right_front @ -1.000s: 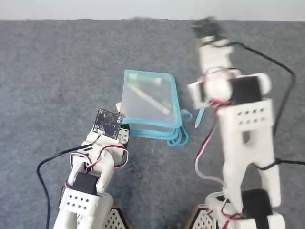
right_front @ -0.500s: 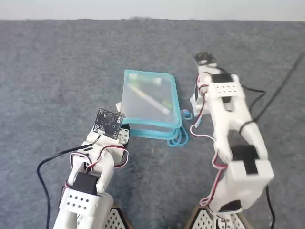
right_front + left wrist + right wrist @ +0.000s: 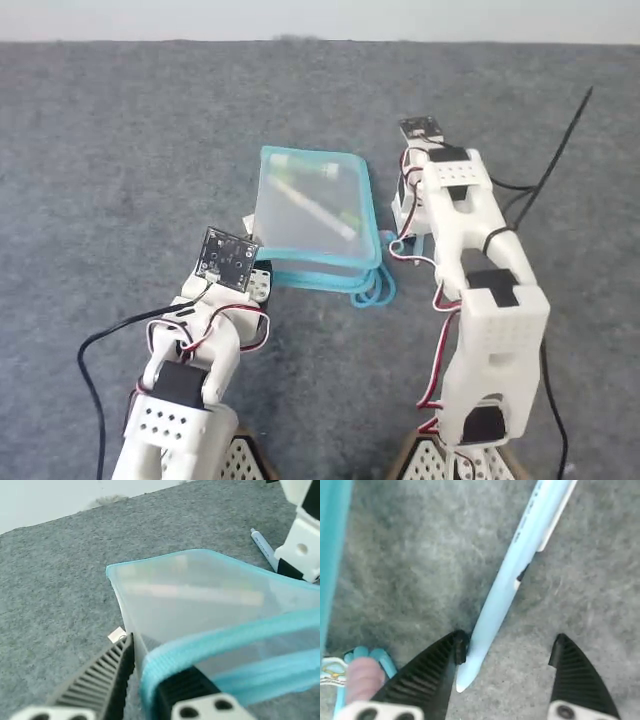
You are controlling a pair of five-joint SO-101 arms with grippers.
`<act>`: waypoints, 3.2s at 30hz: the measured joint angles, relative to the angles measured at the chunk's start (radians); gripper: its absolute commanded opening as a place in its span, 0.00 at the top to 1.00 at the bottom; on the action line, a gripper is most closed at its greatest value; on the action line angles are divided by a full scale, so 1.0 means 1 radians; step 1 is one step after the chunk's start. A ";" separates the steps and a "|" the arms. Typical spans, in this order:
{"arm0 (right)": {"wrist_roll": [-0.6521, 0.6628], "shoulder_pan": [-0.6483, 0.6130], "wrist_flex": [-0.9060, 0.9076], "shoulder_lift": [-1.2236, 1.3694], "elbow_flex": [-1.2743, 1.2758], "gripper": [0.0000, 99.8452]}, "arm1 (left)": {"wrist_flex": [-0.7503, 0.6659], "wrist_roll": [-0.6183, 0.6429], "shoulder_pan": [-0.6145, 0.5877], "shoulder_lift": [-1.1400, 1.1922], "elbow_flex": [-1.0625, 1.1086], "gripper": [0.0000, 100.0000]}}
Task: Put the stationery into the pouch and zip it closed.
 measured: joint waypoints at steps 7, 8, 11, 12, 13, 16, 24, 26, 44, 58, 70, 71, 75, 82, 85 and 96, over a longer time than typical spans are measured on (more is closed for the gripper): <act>-0.051 0.015 0.040 0.032 -0.063 0.99 | 0.003 0.000 0.000 0.000 0.000 0.99; -0.057 0.015 0.051 0.032 -0.069 0.98 | 0.003 0.000 0.000 0.000 0.000 0.99; -0.057 0.014 0.103 0.037 -0.077 1.00 | 0.003 0.000 0.000 0.000 0.000 0.99; -0.057 0.014 0.123 0.037 -0.078 0.99 | 0.003 0.000 0.000 0.000 0.000 0.99; -0.057 0.014 0.147 0.038 -0.080 0.99 | 0.003 0.000 0.000 0.000 0.000 0.99; -0.057 0.035 0.242 0.017 -0.080 0.99 | 0.003 0.000 0.000 0.000 0.000 0.99; 0.121 0.089 0.427 -0.371 0.058 0.99 | 0.003 0.000 0.000 0.000 0.000 0.99; 0.149 0.087 0.446 -0.514 0.118 0.99 | 0.003 0.000 0.000 0.000 0.000 0.99; 0.519 -0.422 0.549 -1.504 0.615 0.99 | 0.003 0.000 0.000 0.000 0.000 0.99; 0.517 -0.451 0.549 -1.421 0.752 0.99 | 0.003 0.000 0.000 0.000 0.000 0.99; 0.285 -0.451 0.549 -1.030 0.529 0.99 | 0.003 0.000 0.000 0.000 0.000 0.99; 0.265 -0.451 0.549 -0.994 0.489 0.99 | 0.003 0.000 0.000 0.000 0.000 0.99; 0.201 -0.451 0.549 -0.861 0.322 0.99 | 0.003 0.000 0.000 0.000 0.000 0.99; 0.130 -0.451 0.549 -0.664 0.075 0.99 | 0.003 0.000 0.000 0.000 0.000 0.99; 0.114 -0.451 0.549 -0.635 0.009 0.99 | 0.003 0.003 -0.002 0.000 0.000 0.99; 0.100 -0.468 0.549 -0.634 -0.078 0.75 | 0.003 0.008 0.003 0.000 0.000 0.99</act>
